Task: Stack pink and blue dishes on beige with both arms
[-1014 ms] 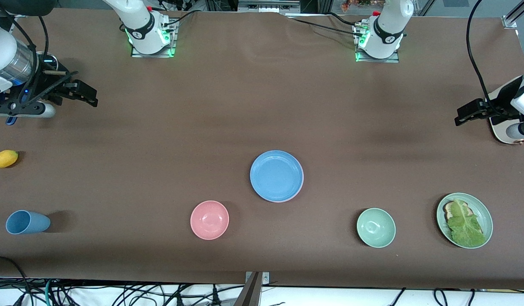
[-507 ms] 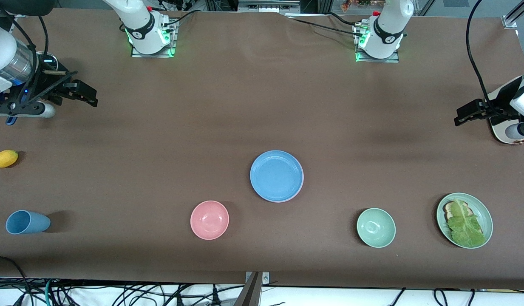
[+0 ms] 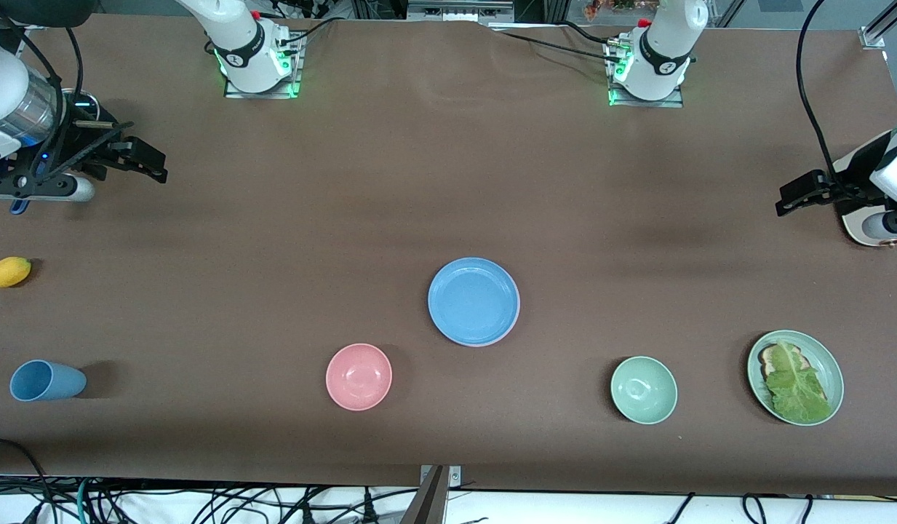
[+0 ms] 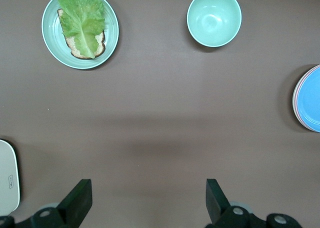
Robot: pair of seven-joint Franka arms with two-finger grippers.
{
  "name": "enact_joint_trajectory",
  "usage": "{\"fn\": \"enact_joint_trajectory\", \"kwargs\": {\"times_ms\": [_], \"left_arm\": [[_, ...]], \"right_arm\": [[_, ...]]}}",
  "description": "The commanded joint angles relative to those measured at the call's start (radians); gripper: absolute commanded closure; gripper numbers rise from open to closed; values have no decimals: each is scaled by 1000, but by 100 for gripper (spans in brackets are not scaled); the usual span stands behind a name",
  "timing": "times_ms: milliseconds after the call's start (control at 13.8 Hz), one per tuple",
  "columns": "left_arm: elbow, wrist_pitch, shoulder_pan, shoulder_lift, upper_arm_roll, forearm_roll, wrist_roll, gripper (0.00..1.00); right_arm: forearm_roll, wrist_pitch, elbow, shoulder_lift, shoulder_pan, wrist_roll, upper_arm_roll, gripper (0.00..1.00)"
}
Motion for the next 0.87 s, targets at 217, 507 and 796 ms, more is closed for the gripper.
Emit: {"fn": "enact_joint_trajectory", "kwargs": {"times_ms": [217, 507, 796], "left_arm": [[-3, -9, -3, -7, -1, 19, 17, 0], [-3, -9, -1, -7, -1, 21, 17, 0], [-4, -9, -3, -7, -1, 21, 17, 0]], "right_arm": [[-11, -7, 23, 9, -11, -17, 9, 0], [-9, -8, 19, 9, -11, -17, 9, 0], [-11, -7, 23, 9, -9, -34, 9, 0]]}}
